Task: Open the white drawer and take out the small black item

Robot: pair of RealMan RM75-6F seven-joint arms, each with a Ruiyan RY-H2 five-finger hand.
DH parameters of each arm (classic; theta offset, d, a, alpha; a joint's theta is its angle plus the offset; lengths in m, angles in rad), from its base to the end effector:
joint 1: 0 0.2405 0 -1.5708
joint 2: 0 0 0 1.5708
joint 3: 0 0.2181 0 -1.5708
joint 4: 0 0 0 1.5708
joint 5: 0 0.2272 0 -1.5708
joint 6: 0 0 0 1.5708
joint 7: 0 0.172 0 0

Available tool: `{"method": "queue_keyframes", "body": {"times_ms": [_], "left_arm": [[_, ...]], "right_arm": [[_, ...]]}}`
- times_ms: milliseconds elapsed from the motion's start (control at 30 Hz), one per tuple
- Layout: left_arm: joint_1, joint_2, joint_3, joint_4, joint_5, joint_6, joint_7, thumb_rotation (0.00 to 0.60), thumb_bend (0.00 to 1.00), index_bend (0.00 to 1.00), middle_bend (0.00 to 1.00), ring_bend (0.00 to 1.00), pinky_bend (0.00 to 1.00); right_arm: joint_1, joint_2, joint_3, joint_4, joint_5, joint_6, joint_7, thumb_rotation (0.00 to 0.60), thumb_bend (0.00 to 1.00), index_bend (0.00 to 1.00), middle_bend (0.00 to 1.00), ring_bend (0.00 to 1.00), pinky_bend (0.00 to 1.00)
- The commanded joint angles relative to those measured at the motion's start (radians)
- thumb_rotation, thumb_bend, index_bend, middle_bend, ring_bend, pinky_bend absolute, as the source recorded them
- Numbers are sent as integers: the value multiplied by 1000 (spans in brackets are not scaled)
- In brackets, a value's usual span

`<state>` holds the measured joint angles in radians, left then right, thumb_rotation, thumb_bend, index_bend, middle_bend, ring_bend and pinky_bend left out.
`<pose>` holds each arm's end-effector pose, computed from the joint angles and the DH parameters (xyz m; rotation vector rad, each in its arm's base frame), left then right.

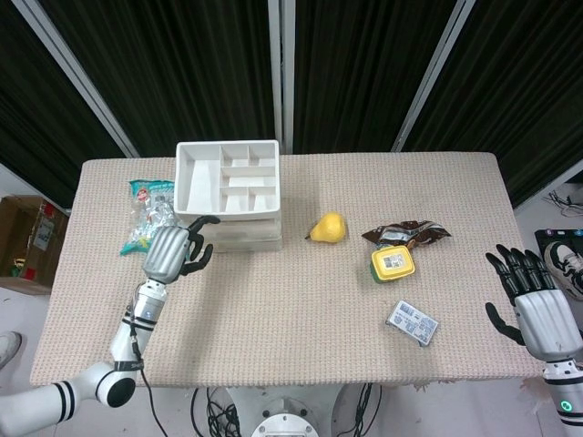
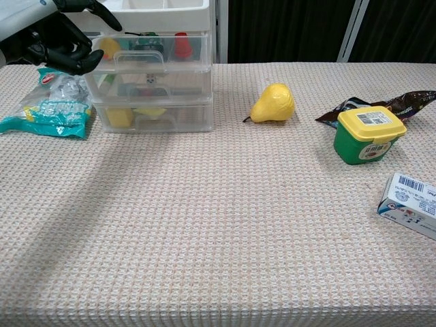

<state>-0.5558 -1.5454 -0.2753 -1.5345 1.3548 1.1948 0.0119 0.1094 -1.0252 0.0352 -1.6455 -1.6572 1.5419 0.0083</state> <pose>-0.1076 0.3363 0.0117 -1.5387 -1.0755 -1.3882 -0.2541 -0.2083 0.1453 1.5253 -0.7513 0.9926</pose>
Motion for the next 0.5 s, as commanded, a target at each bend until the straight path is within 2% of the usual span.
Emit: {"method": "queue_keyframes", "body": {"times_ms": [33,300,500], "left_arm": [[-4,-2,4,3,-8,-3,10,600,463,257,844,987,1000],[-16,-7,24,24,-18,-1,88,600,463,257,841,987,1000],[-32,27,30,-14,-48,-61,73,600,465,291,847,987,1000]], "right_arm": [[0,-1,0,3,0,-1,2,600,327,0,0,0,0],[1,-8,-1,8,4,-8,6,600,327,0,0,0,0],[2,-12,-2,14,7,-12,10,600,327,0,0,0,0]]}}
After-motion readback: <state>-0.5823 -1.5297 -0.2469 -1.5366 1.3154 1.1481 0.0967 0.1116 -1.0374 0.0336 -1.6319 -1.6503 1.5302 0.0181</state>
